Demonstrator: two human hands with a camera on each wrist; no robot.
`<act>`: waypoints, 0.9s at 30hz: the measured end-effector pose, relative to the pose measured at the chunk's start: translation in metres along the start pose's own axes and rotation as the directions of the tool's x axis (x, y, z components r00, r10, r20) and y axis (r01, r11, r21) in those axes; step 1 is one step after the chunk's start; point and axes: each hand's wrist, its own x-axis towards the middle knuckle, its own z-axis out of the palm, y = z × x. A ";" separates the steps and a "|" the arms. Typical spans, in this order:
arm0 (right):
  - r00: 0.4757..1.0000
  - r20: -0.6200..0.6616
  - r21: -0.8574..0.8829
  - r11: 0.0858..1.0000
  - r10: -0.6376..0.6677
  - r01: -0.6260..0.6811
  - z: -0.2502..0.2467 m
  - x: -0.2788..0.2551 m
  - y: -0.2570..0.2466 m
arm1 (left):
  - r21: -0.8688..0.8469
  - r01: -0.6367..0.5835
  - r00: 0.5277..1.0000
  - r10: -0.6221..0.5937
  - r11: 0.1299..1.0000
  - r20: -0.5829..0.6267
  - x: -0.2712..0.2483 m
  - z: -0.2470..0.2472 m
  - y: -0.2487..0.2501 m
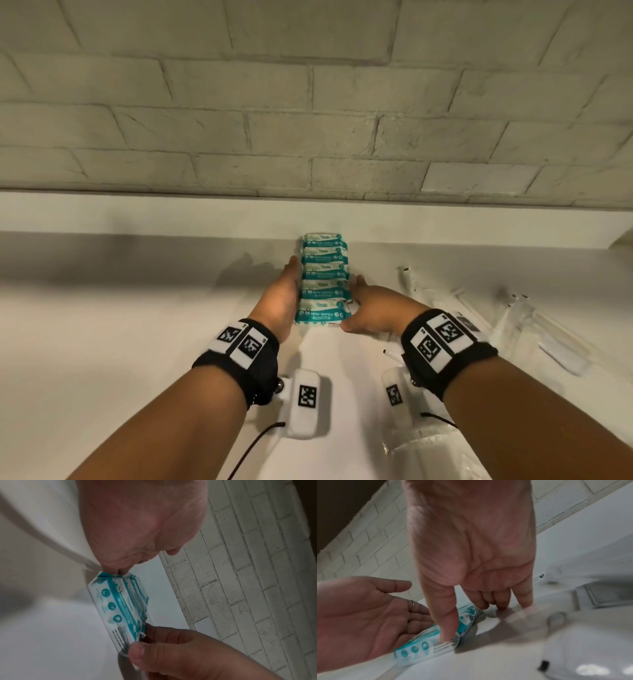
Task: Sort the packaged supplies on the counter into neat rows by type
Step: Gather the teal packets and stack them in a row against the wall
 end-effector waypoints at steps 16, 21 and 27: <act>1.000 -0.003 0.005 1.000 -0.009 0.009 -0.003 -0.002 0.002 | 0.007 -0.066 0.997 0.066 0.998 -0.031 0.015 0.006 -0.019; 0.999 0.034 0.075 0.997 -0.004 0.002 -0.009 0.000 0.006 | 0.015 -0.053 0.999 0.053 0.998 0.000 0.020 0.000 -0.020; 0.999 0.032 -0.089 0.996 -0.007 0.010 -0.012 0.015 -0.001 | -0.013 -0.019 1.000 0.019 1.000 0.025 0.028 -0.008 -0.016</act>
